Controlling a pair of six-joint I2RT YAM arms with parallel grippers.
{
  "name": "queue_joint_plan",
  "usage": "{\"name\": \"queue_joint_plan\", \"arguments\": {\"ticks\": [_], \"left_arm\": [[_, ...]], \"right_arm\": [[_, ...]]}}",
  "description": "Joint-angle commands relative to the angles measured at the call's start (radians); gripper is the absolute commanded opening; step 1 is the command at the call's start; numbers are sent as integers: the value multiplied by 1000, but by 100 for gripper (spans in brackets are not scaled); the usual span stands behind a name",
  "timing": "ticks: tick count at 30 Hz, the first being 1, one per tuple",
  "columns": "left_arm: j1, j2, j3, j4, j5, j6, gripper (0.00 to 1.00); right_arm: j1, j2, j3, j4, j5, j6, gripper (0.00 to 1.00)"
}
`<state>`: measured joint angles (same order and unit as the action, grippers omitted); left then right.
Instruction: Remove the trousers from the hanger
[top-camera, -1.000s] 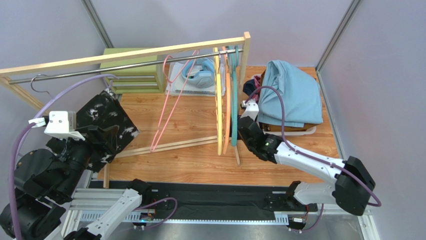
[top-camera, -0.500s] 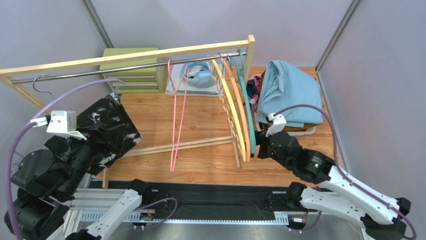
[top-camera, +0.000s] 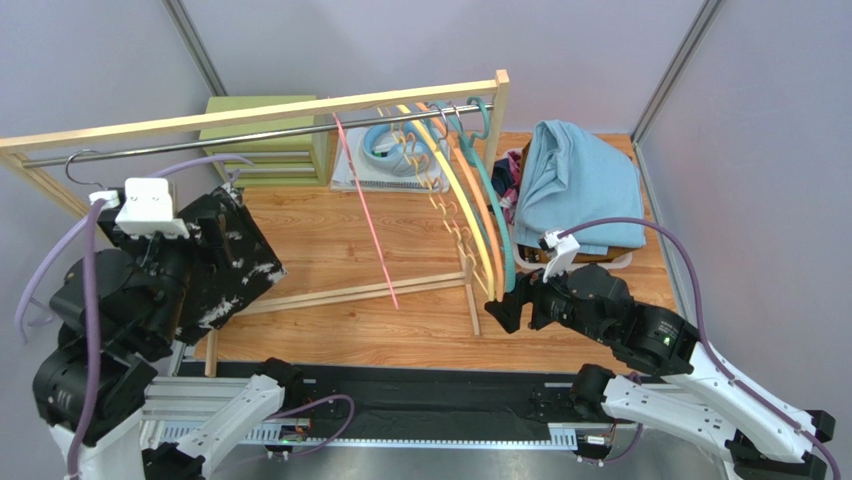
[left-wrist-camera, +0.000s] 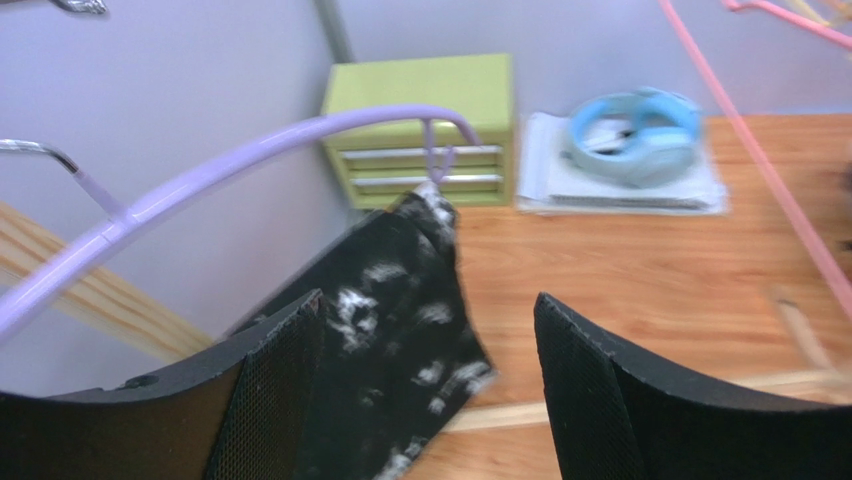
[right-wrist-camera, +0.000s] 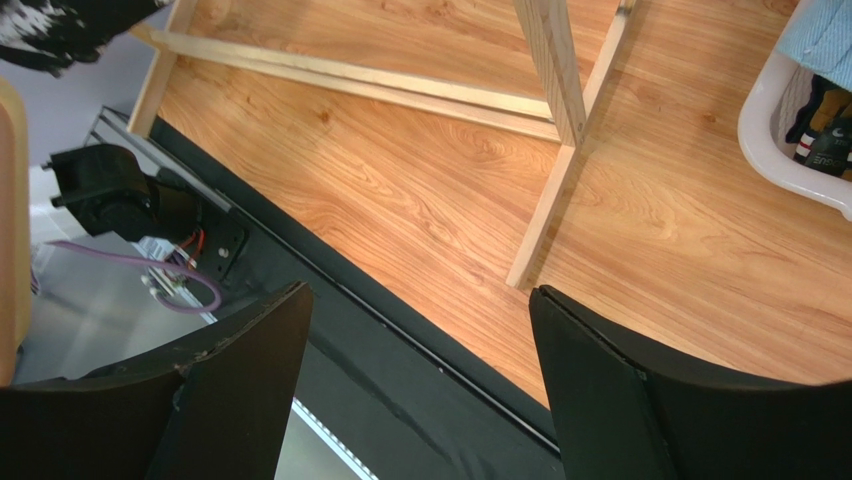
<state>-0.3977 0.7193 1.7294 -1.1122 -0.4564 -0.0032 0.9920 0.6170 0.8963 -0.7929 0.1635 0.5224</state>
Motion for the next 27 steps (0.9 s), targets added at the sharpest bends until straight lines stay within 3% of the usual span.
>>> {"name": "queue_joint_plan", "arguments": {"ticks": [1,4,7,12,16,18,22,27], "left_arm": [[3,9,-59,182,-308,219,82],[3,-27,-163,361,-370,490,86],[3,-81,-264,439,-335,696,91],[3,-164,-359,475,-303,793,92],[3,-153,-406,560,-453,890,92],[3,-159,-455,676,-513,989,92],[2,-161,-448,730,-553,1038,91],[6,-74,-392,655,-539,1019,91]], "right_arm": [[5,18,75,-37,-47,-73,86],[4,24,90,-43,-51,-91,86],[5,32,95,-39,-58,-101,87],[5,53,92,-37,-90,-102,88],[5,66,93,-45,-111,-98,88],[5,70,93,-49,-114,-94,87],[5,64,87,-49,-124,-73,88],[5,52,70,-48,-122,-71,87]]}}
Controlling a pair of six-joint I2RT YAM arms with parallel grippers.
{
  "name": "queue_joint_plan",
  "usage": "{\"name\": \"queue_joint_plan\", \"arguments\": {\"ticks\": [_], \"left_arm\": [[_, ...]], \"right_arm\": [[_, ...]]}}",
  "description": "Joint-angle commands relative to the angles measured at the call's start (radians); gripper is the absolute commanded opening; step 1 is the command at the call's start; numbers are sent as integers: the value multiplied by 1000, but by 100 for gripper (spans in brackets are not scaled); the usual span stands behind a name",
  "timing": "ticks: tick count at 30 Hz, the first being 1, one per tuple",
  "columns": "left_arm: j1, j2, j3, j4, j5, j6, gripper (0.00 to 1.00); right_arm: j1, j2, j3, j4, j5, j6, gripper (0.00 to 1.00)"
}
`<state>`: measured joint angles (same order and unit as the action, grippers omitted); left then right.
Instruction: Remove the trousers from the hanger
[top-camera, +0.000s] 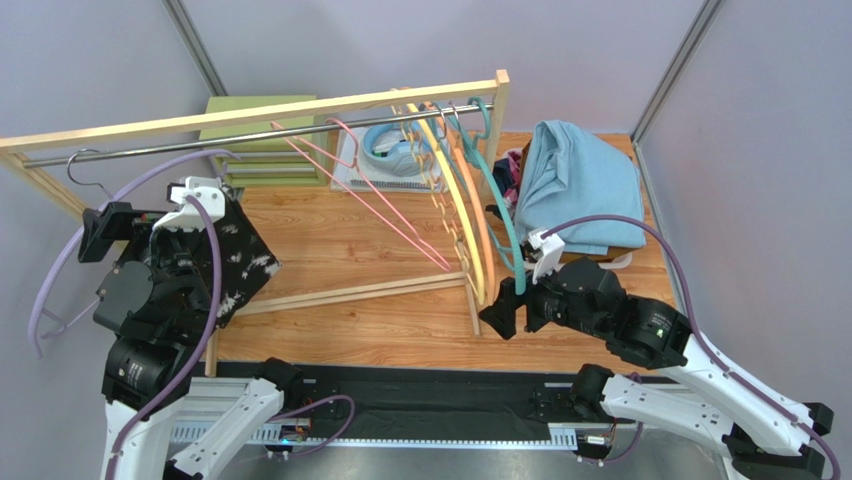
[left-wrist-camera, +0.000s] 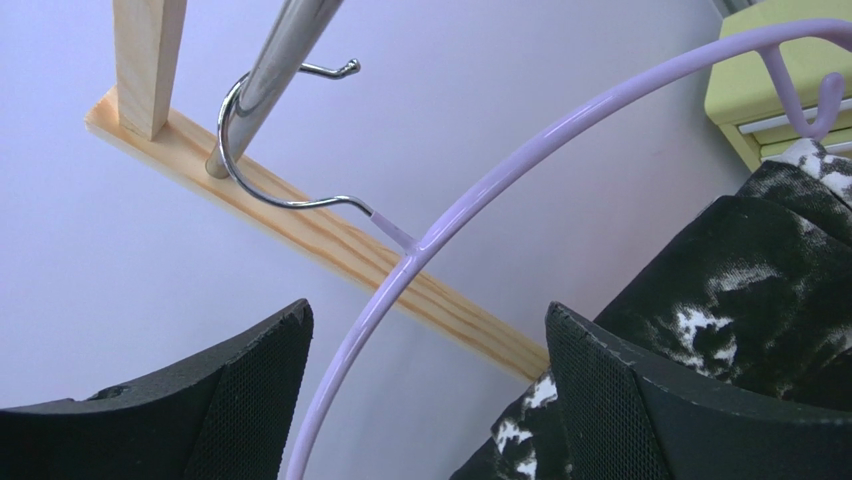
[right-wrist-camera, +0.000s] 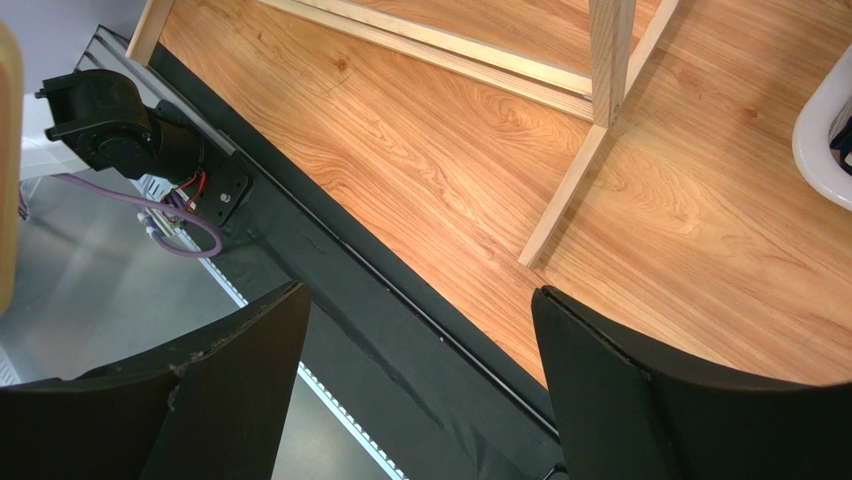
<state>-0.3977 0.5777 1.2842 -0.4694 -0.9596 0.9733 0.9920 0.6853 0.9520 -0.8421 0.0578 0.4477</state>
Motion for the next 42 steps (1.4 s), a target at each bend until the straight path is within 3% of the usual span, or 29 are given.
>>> {"name": "queue_joint_plan", "arguments": {"ticks": [1,5,9,14,18,24,27,28,31,36,37,39,42], "left_arm": [[10,79,59,11,-39,42,91],[59,115,99,-21,27,7,91],[199,189,158,-214,129,-129,91],[276,172,92,-170,114,-180,93],[371,160,52,-235,144,-292,93],[392,146,23,-267,127,-321,91],[392,149,49,-291,121,-344,78],[392,158,79,-313,128,-364,69],[392,166,110,-383,173,-418,61],[392,177,93,-417,124,-432,51],[392,180,86,-417,114,-436,43],[392,182,80,-417,101,-438,39],[392,182,81,-420,96,-447,25]], "right_arm": [[5,-18,13,0,-15,3,87],[4,-33,11,-8,-12,2,88],[5,-44,10,-15,0,-10,88],[4,-52,13,-20,0,-12,88],[4,-52,14,-23,4,-18,88],[5,-47,16,-15,-3,-20,88],[5,-46,16,-9,0,-23,88],[5,-44,14,-6,-1,-23,88],[4,-43,11,6,-3,-21,88],[4,-44,14,5,-1,-21,88],[5,-46,16,3,-1,-21,88],[4,-47,25,-6,7,-24,87],[5,-47,30,-14,14,-26,87]]}}
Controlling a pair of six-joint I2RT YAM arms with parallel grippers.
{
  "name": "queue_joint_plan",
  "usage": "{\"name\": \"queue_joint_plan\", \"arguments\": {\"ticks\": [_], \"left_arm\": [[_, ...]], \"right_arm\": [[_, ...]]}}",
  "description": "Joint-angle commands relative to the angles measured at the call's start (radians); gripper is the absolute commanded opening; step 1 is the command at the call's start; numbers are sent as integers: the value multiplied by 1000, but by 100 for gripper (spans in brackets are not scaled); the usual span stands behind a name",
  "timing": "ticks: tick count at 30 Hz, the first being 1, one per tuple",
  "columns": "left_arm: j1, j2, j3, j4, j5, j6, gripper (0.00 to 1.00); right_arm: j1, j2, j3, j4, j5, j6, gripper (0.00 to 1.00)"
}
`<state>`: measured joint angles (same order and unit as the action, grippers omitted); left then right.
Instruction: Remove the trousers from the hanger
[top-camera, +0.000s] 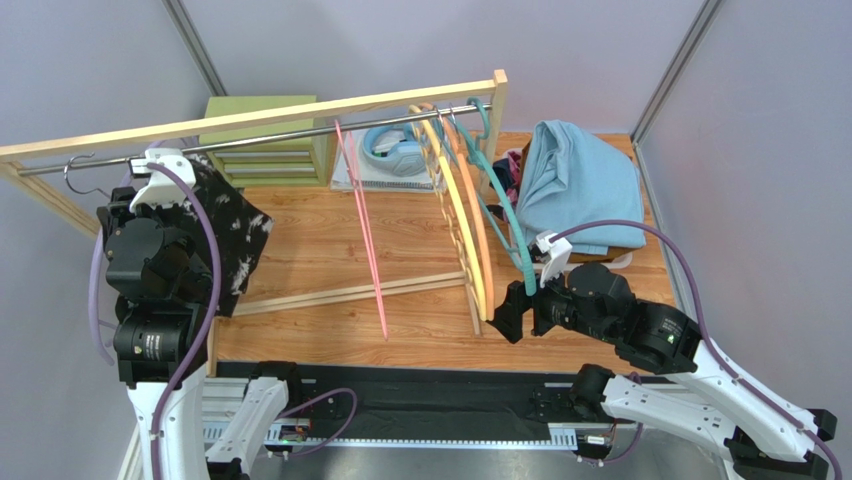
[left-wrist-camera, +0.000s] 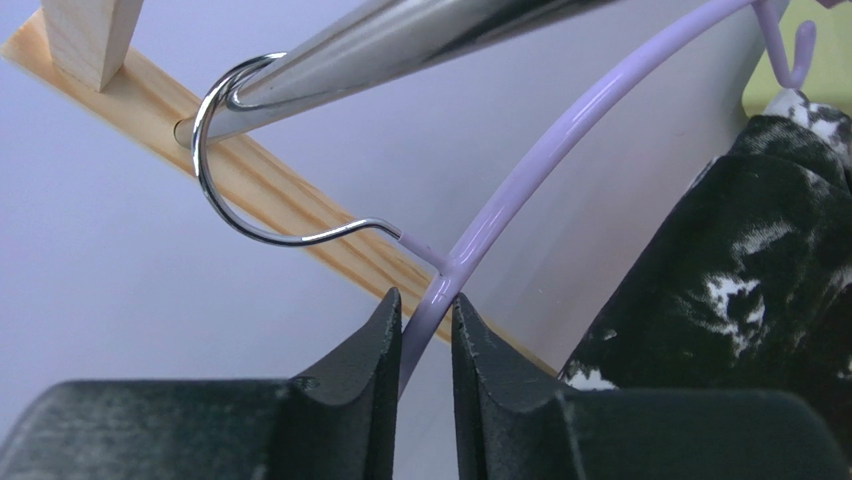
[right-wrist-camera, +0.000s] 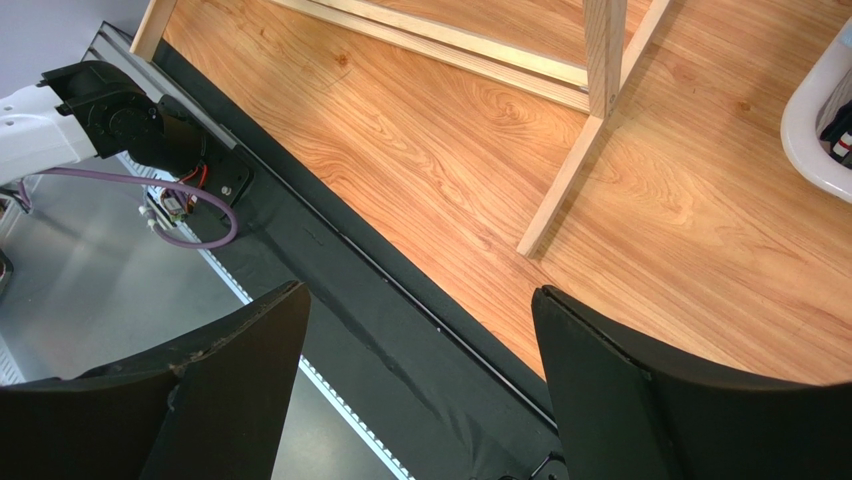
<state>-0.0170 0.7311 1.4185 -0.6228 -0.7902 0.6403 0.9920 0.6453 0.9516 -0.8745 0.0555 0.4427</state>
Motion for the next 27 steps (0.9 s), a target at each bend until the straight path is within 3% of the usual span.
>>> {"name": "queue_joint_plan", "arguments": {"ticks": [1,7,15,27], "left_arm": [[11,22,-40,-268,-73,-114,20],[3,8,45,-259,-38,-136,0],[-44,-13,116,-246,71,-209,0],[-44,-177,-153,426,140,-58,0]], "right_arm": [[4,-9,30,17,15,-19,87],[4,-1,30,22,20,-16,88],[5,28,36,40,17,-7,87],[4,73,70,29,33,-16,87]]}}
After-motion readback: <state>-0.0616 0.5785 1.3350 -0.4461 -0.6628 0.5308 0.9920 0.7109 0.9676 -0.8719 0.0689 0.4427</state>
